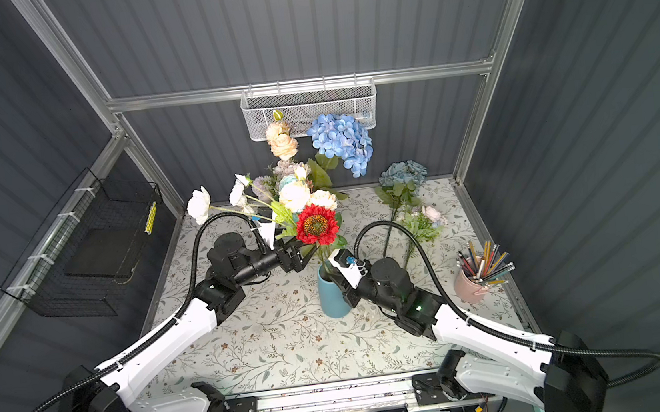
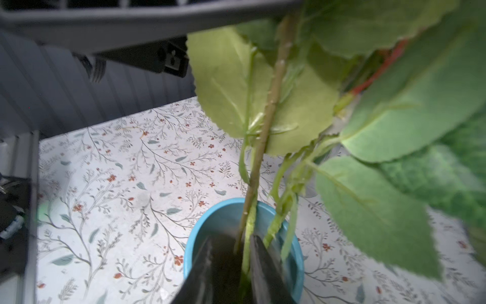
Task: Arrange the flowers into the vase
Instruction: 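Open the right gripper and move it back to the remaining stems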
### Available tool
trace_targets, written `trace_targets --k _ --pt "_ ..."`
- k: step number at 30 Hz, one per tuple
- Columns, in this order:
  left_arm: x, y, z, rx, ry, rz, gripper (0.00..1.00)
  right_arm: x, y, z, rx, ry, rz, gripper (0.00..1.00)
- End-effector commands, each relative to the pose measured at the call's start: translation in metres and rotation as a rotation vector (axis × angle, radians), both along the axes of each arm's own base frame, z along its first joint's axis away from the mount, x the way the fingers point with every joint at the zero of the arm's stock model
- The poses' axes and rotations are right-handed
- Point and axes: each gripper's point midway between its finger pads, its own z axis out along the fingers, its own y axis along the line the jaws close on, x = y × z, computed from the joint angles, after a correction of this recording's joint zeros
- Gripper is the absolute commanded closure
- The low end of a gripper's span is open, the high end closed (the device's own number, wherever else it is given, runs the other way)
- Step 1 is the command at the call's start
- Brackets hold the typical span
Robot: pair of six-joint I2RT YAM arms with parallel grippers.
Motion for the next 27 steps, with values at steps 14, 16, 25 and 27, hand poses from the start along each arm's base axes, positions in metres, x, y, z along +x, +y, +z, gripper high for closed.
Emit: trace_targets --k 14,16,25,27 --pt "-0.013 0.005 -0.044 0.010 0.096 0.011 0.01 -0.012 -0.021 0.043 0.133 -0.074 -0.040 0.55" --pt "-0.015 0.005 -0.050 0.007 0.114 0.010 0.01 -0.009 -0.024 0.044 0.134 -0.077 -0.062 0.54" --pt "-0.016 0.003 -0.070 0.009 0.155 0.013 0.01 0.000 -0.054 0.059 0.170 -0.117 -0.215 0.50" --pt "-0.016 0.003 -0.070 0.004 0.156 0.012 0.01 0.002 -0.064 0.064 0.184 -0.117 -0.256 0.48"
